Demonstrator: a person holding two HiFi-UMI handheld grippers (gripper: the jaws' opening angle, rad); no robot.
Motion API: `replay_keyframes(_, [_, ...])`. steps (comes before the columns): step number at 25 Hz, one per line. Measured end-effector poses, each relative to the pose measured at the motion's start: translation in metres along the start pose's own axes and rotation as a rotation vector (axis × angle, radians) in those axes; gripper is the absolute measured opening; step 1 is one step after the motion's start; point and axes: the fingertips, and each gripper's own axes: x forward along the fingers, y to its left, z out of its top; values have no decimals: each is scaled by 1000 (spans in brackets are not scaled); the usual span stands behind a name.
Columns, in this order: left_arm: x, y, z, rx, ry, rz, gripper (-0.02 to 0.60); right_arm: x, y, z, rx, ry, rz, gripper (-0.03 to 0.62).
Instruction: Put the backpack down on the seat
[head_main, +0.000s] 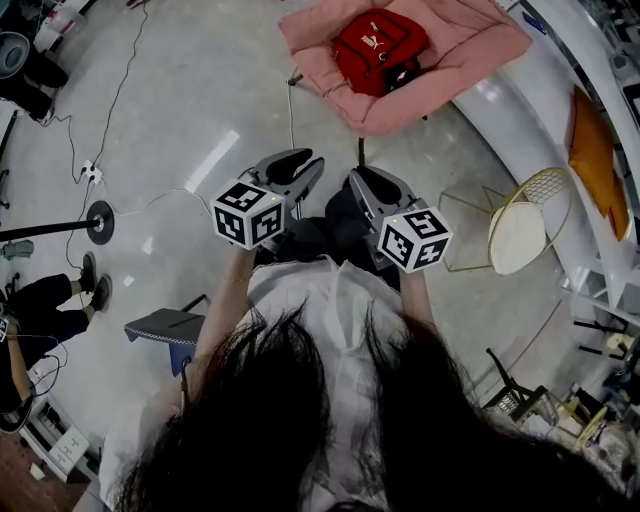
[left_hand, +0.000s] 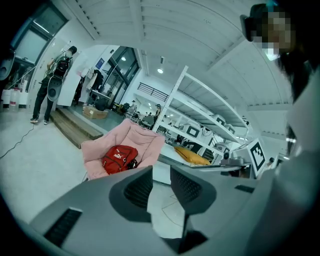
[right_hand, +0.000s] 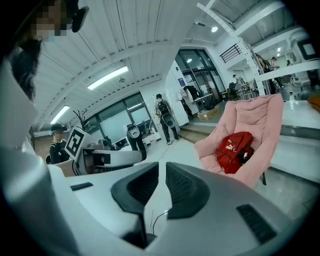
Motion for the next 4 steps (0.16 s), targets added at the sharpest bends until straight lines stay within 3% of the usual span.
replay_keyframes(4, [7, 1, 2, 7, -3, 4, 121, -3, -8, 0, 1, -4, -7, 58])
